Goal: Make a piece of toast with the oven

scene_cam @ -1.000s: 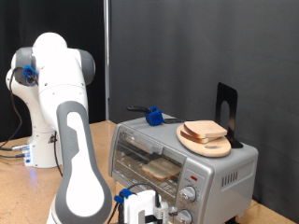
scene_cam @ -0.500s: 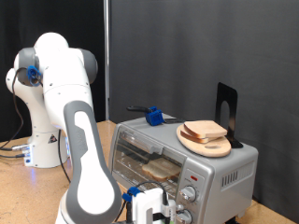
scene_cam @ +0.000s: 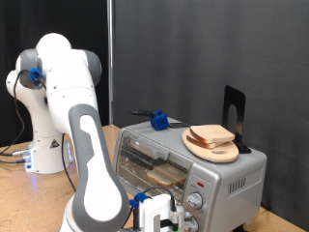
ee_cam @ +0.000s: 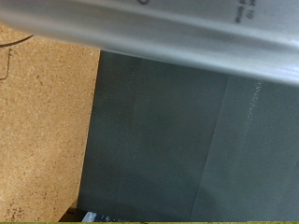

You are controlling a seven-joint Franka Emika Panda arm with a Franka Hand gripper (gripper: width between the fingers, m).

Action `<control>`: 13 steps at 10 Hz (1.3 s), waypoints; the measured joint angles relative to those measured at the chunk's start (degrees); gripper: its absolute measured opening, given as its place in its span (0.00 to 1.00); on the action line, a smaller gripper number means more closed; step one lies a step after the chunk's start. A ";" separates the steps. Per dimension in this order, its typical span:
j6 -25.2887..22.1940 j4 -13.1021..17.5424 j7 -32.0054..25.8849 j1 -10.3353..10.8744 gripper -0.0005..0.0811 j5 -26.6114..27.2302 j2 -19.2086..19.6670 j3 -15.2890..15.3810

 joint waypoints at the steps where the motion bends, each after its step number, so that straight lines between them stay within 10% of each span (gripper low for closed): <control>1: 0.56 -0.16 0.00 0.06 0.75 0.00 -0.03 0.00; 2: 1.05 -0.24 0.00 0.16 0.75 0.00 -0.05 0.00; 6: 1.25 -0.33 0.05 0.18 0.15 0.62 -0.90 0.20; 13: 1.34 -1.32 0.12 0.10 0.01 0.61 -0.94 0.01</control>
